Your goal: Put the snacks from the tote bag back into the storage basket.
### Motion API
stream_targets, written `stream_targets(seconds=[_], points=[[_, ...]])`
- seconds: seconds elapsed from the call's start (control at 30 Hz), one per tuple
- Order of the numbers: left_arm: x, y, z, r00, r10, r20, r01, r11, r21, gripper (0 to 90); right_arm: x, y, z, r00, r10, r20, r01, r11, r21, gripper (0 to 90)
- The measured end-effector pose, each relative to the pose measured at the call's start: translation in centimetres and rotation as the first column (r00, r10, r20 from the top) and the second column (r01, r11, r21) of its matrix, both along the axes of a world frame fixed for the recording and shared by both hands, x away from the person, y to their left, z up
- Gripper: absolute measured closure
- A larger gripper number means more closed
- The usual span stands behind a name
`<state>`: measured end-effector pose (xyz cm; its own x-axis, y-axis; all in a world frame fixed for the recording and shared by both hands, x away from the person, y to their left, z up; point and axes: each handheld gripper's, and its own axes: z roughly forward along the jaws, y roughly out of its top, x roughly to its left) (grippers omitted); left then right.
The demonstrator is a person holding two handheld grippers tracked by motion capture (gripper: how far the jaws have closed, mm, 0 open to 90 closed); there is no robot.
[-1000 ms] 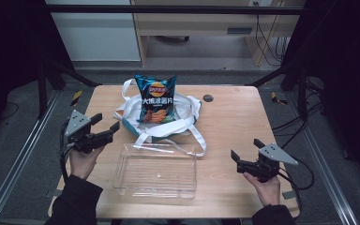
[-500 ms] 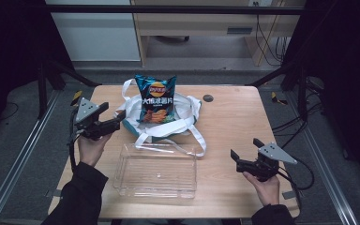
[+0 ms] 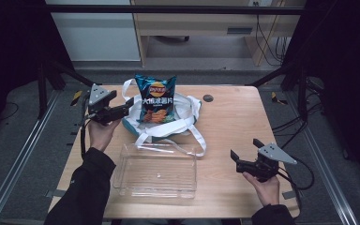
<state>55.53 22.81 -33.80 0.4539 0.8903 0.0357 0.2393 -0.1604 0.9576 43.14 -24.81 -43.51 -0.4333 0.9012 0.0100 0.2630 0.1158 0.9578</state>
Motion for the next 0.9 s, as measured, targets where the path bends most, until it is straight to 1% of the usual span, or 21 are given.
stream_targets(seconds=[0.13, 0.17, 0.2, 0.47, 0.5, 0.53, 0.57, 0.6, 0.7, 0.9], points=[[1.0, -0.5, 0.0, 1.0, 0.004, -0.006, -0.004, 0.9999, 0.01, 26.7, 0.0, 0.0, 0.0, 1.0, 0.001, 0.0, -0.001, 1.0, -0.002, 4.9], [1.7, -0.8, -0.1, 0.9999, 0.003, -0.014, -0.003, 0.9999, 0.013, 26.7, 0.0, 0.0, 0.0, 1.0, 0.001, 0.0, -0.001, 1.0, -0.005, 4.8], [1.7, -0.8, -0.1, 0.9999, 0.003, -0.014, -0.003, 0.9999, 0.013, 26.7, 0.0, 0.0, 0.0, 1.0, 0.001, 0.0, -0.001, 1.0, -0.005, 4.8], [3.9, -2.1, 0.2, 0.9993, 0.002, -0.038, 0.0, 0.9988, 0.048, 26.0, 0.1, -0.1, 0.0, 1.0, 0.001, 0.002, -0.001, 1.0, -0.01, 4.8], [4.3, -2.3, 0.2, 0.9991, 0.003, -0.041, -0.001, 0.9991, 0.042, 25.7, 0.1, 0.0, 0.0, 1.0, 0.003, 0.0, -0.003, 1.0, -0.01, 4.8], [4.3, -2.3, 0.2, 0.9991, 0.003, -0.041, -0.001, 0.9991, 0.042, 25.7, 0.1, 0.0, 0.0, 1.0, 0.003, 0.0, -0.003, 1.0, -0.01, 4.8], [4.7, -2.4, 0.1, 0.9989, 0.003, -0.047, -0.001, 0.9994, 0.035, 25.5, 0.1, 0.0, -0.1, 1.0, 0.003, -0.001, -0.003, 1.0, -0.012, 4.8], [4.7, -2.4, 0.1, 0.9989, 0.003, -0.047, -0.001, 0.9994, 0.035, 25.4, 0.1, 0.0, -0.1, 1.0, 0.003, -0.001, -0.003, 1.0, -0.013, 4.8], [5.5, -2.6, -0.2, 0.9982, 0.006, -0.059, -0.004, 0.9994, 0.034, 24.7, 0.2, 0.0, -0.1, 1.0, 0.001, -0.001, -0.001, 1.0, -0.018, 4.8], [6.2, -2.6, -0.3, 0.9982, 0.011, -0.058, -0.009, 0.9995, 0.03, 24.5, 0.1, 0.0, -0.1, 1.0, 0.001, -0.003, -0.001, 1.0, -0.022, 4.8]])
